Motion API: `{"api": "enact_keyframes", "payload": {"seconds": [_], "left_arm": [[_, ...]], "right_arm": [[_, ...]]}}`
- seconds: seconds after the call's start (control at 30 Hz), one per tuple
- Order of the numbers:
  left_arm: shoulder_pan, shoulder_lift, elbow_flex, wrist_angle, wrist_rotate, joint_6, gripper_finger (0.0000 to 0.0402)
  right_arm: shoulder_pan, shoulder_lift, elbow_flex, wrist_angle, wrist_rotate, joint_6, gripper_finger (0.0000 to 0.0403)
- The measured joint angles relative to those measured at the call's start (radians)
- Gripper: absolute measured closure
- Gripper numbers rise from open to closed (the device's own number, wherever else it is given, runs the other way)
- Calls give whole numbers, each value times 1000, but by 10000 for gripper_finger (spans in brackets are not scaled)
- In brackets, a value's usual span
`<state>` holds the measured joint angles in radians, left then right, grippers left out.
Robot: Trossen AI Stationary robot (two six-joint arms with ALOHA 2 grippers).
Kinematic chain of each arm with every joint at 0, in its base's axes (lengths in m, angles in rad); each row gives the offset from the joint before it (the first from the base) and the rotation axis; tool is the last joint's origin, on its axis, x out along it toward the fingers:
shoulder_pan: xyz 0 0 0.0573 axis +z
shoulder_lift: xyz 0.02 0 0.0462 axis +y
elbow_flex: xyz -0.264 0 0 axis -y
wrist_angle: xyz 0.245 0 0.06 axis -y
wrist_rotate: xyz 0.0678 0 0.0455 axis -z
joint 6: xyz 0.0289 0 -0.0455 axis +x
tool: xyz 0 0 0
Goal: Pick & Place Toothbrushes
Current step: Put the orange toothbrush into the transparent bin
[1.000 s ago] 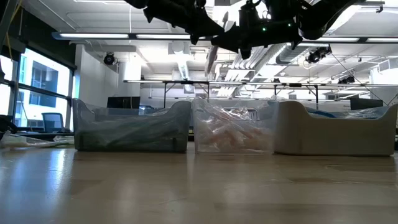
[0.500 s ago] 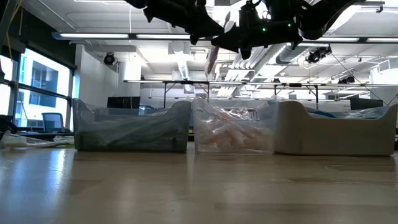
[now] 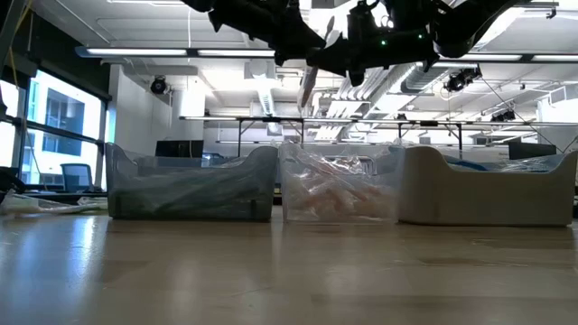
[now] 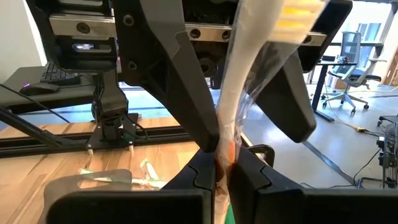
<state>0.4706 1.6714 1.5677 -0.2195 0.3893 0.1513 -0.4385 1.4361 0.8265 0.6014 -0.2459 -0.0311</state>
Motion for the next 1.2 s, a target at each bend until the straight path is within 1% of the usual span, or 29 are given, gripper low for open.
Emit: {"api": "enact_keyframes", "payload": {"seconds": [0.27,0.43,0.6,0.77,1.0,1.13,1.2], "left_arm": [[0,0,0,1,0,0,235],[-9,0,0,44,0,-17,235],[-13,-9,1,-54,0,50,235],[-12,-12,1,-118,17,72,235],[-13,-22,1,-158,21,91,235],[-13,-54,1,-181,20,128,235],[-13,-68,1,-204,21,133,235]], "right_arm": [[0,0,0,0,0,0,390],[0,-1,0,5,0,0,390],[1,-1,0,-2,-7,0,390],[0,-1,0,-31,-4,1,390],[0,0,0,-79,7,1,390],[0,-2,0,-108,8,1,390],[0,-18,0,-153,10,1,390]]}}
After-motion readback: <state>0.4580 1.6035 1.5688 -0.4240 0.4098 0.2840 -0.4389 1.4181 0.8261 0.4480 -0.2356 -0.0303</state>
